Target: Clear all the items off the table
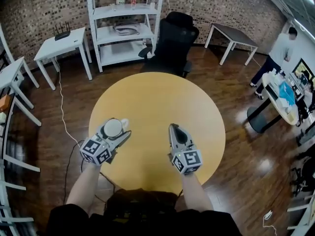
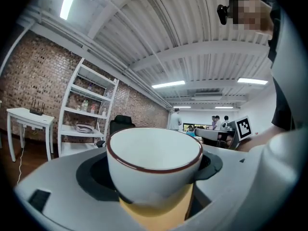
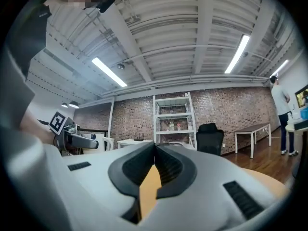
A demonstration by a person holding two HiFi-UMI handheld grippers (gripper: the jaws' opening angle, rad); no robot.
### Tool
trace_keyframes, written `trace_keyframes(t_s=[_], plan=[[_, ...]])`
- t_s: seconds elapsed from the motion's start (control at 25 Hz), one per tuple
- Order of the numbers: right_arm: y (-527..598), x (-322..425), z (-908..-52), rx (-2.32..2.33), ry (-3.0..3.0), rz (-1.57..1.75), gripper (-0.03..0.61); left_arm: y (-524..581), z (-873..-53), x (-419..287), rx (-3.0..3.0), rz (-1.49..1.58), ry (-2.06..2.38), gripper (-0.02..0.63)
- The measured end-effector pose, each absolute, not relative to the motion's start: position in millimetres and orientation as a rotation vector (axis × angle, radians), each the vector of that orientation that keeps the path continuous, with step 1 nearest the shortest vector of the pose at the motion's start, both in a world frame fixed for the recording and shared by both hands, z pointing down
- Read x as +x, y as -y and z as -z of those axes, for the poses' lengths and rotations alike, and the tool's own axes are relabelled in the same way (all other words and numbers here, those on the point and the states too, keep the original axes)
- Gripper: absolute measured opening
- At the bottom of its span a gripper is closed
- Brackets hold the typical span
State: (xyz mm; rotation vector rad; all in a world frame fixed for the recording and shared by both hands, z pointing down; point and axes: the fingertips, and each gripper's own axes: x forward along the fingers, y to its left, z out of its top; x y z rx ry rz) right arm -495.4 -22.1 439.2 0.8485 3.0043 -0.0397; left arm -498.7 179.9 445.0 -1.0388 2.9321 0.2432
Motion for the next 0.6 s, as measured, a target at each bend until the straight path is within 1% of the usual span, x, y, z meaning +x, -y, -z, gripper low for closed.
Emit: trace_keyframes(t_s=[0.16,0.6], plan=[[3.8,-506.2,-468.1,0.898,-3.052,0.059,0.005,-206.0,-466.0,-510.4,-0.992,-0.229,-2.998,0.414],[-10.6,-527.2,-543.4,0.875,-3.238,0.126,0.006,-228.6,-541.8,-556.5,-1.018,-0.278,-3.122,0.414]])
